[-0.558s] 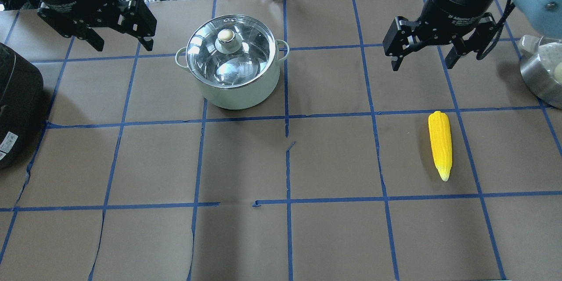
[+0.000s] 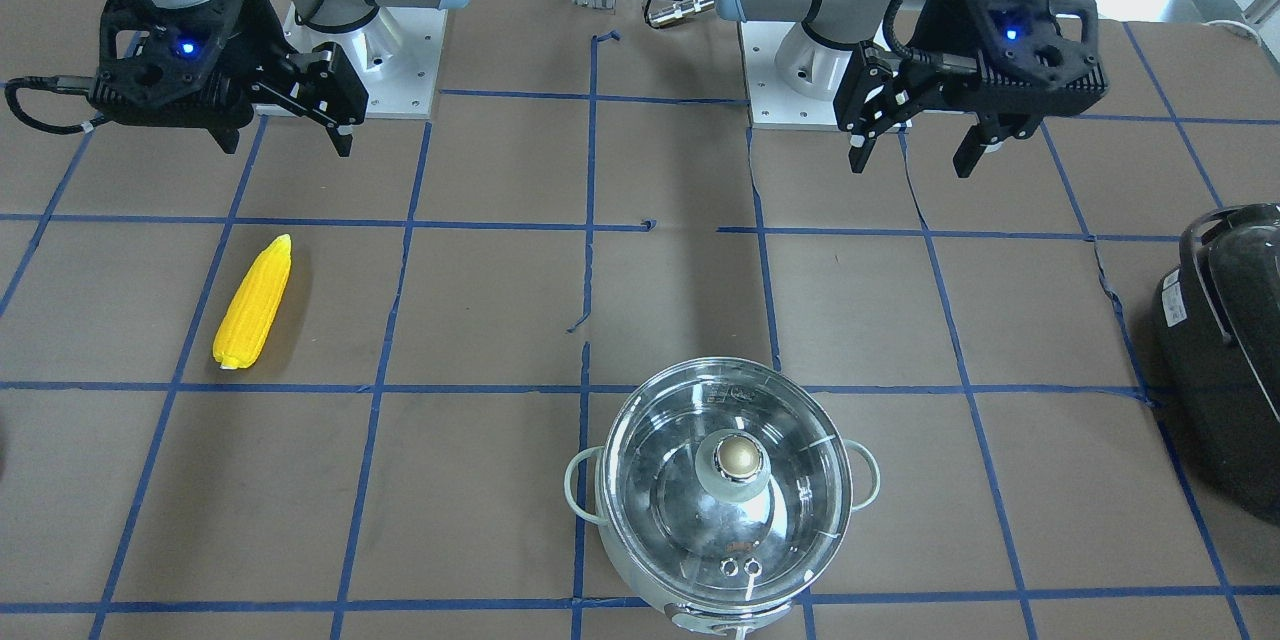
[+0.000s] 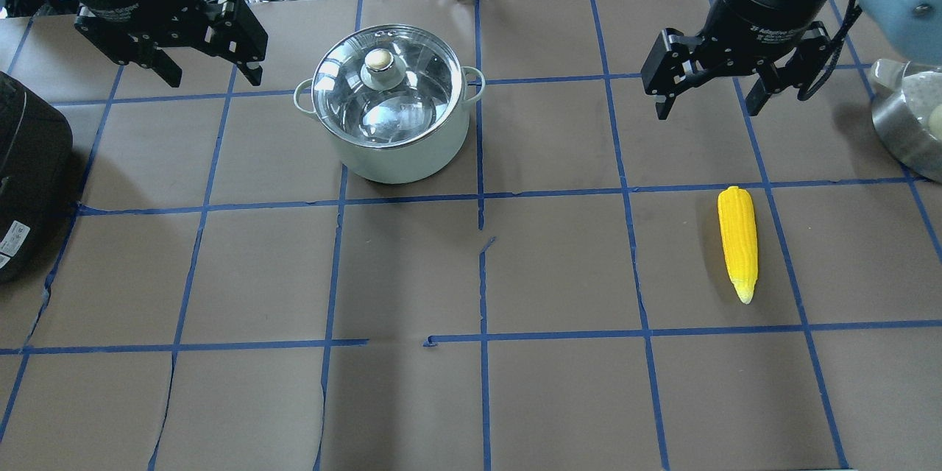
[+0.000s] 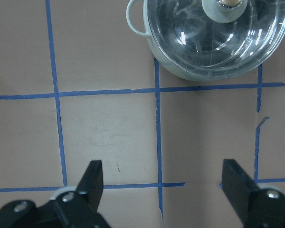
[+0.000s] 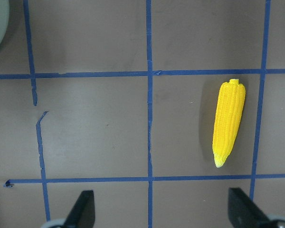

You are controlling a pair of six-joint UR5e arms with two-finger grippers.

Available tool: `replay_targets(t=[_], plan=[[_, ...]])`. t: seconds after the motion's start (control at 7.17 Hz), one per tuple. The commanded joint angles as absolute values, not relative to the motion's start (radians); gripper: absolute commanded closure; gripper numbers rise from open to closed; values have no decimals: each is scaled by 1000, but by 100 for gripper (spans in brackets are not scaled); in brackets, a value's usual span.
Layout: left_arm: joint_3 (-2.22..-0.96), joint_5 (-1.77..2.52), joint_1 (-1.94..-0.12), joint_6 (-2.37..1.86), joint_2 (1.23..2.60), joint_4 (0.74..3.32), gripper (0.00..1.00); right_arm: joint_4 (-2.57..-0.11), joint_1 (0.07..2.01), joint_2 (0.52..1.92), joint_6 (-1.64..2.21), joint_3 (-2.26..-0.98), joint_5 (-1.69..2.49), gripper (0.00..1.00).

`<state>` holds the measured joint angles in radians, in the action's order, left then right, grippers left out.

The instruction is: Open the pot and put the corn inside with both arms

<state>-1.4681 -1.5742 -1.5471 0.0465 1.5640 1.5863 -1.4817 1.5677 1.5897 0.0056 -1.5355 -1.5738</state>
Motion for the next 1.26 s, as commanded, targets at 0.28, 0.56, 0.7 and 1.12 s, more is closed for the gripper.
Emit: replay_targets(t=[0.28, 0.56, 0.7, 1.12], plan=[[-1462, -1556, -1555, 41, 1562, 1563, 8, -1485, 1568, 1589, 5, -1536, -1574, 0], [-1463, -1568, -1560, 44, 1545, 1568, 3, -1494, 1569, 1591, 17, -1536, -1577, 0], [-1462, -1572, -1560, 46, 1543, 1572, 1, -1487, 1569, 1591, 17, -1536, -1577, 0], [-1462, -1578, -1560, 45, 1537, 1575, 0, -1494, 1568, 1589, 14, -1536, -1577, 0]])
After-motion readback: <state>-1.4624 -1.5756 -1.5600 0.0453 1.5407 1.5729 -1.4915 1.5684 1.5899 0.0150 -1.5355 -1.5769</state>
